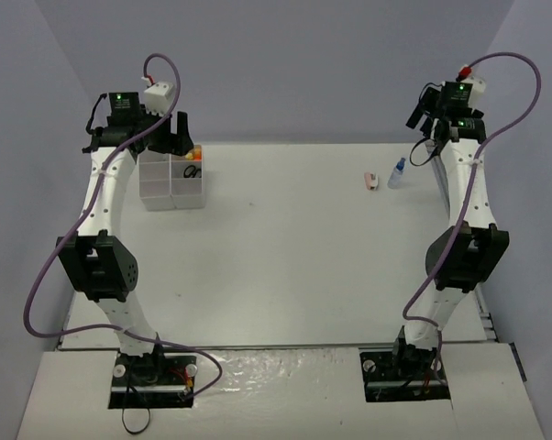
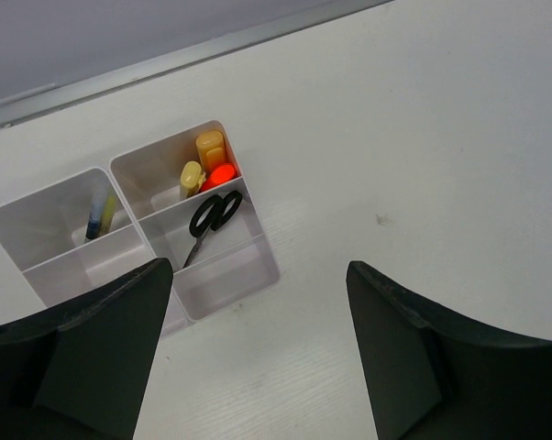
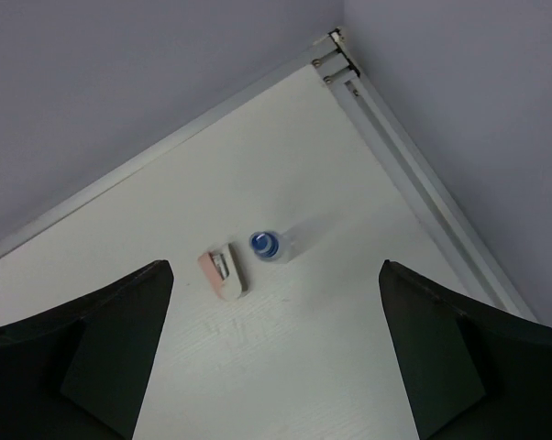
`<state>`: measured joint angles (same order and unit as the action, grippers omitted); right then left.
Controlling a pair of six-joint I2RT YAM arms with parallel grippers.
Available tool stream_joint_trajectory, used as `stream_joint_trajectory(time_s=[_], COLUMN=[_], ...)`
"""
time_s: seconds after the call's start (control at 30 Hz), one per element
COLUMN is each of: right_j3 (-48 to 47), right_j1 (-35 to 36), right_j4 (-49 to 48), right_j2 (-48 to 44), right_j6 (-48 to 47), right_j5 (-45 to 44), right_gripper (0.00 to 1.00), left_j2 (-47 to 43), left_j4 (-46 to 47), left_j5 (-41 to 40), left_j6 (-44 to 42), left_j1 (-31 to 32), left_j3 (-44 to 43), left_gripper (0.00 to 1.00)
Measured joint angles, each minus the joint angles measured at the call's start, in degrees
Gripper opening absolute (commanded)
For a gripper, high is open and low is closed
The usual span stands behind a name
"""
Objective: Sort the stationery into containers
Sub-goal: Pick up the stationery from the center of the board.
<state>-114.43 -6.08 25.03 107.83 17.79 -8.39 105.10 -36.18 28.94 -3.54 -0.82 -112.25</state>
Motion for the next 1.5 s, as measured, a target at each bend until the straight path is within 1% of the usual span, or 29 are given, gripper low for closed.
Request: stream_joint_trajectory(time_s=[0.1,0.23,0.27,0.33,0.43,0.57,0.7,0.83,0.97,1.1,1.27,1.3,1.43,1.5], right_j3=[-4.02,-8.52,-9.37,-10.44,-10.51,-10.51,-10.17,-8.4,-7.54,-7.57,-7.61,-7.61,-7.61,-7.61], right_j1=[-1.58,-1.34,-1.34,-1.34,-1.29,-1.29,-1.24,-0.79,0.07,0.83,1.17,1.15,1.15,1.15], right_j4=[0.88,1.51,1.7,2.06,2.8,3.04,2.66,2.38,2.5,2.32,2.17,2.17,2.19,2.19], right_j2=[5.65,14.62,16.69,20.32,23.15,23.85,23.85,23.85,23.91,24.17,25.46,25.87,27.55,28.26], right_j6=[0.13,-1.21,-1.58,-2.36,-3.12,-3.7,-4.07,-4.65,-5.14,-5.47,-5.52,-5.49,-5.52,-5.55], right_j5=[-1.85,-1.93,-1.93,-1.83,-1.27,-0.97,-0.23,1.31,1.78,1.82,1.81,1.78,1.76,1.73], right_gripper=[0.92,0.88,0.86,0.84,0.82,0.82,0.85,0.86,0.83,0.76,0.75,0.73,0.52,0.46], left_j2=[0.0,-0.62,-0.96,-1.63,-2.93,-4.02,-4.17,-4.17,-4.17,-4.17,-4.19,-4.17,-4.17,-4.19], left_j4=[-1.53,-3.68,-4.28,-5.16,-6.32,-7.13,-7.44,-7.63,-7.79,-7.79,-7.83,-7.84,-7.98,-8.02], left_j5=[0.16,-0.12,-0.35,-0.77,-1.41,-2.05,-2.25,-2.26,-2.26,-2.26,-2.26,-2.27,-2.31,-2.32], left_j6=[-0.57,-1.99,-2.3,-2.83,-3.52,-3.8,-3.79,-3.8,-3.8,-3.79,-3.8,-3.8,-3.81,-3.83], left_j1=[0.0,0.0,0.0,0.0,0.0,0.0,0.0,0.0,0.01,0.0,0.0,0.0,0.0,0.0], left_j3=[0.0,0.29,0.53,0.91,1.4,1.44,1.44,1.46,1.49,1.49,1.49,1.49,1.49,1.49], left_gripper=[0.74,0.74,0.75,0.74,0.75,0.75,0.75,0.75,0.75,0.75,0.75,0.75,0.75,0.75])
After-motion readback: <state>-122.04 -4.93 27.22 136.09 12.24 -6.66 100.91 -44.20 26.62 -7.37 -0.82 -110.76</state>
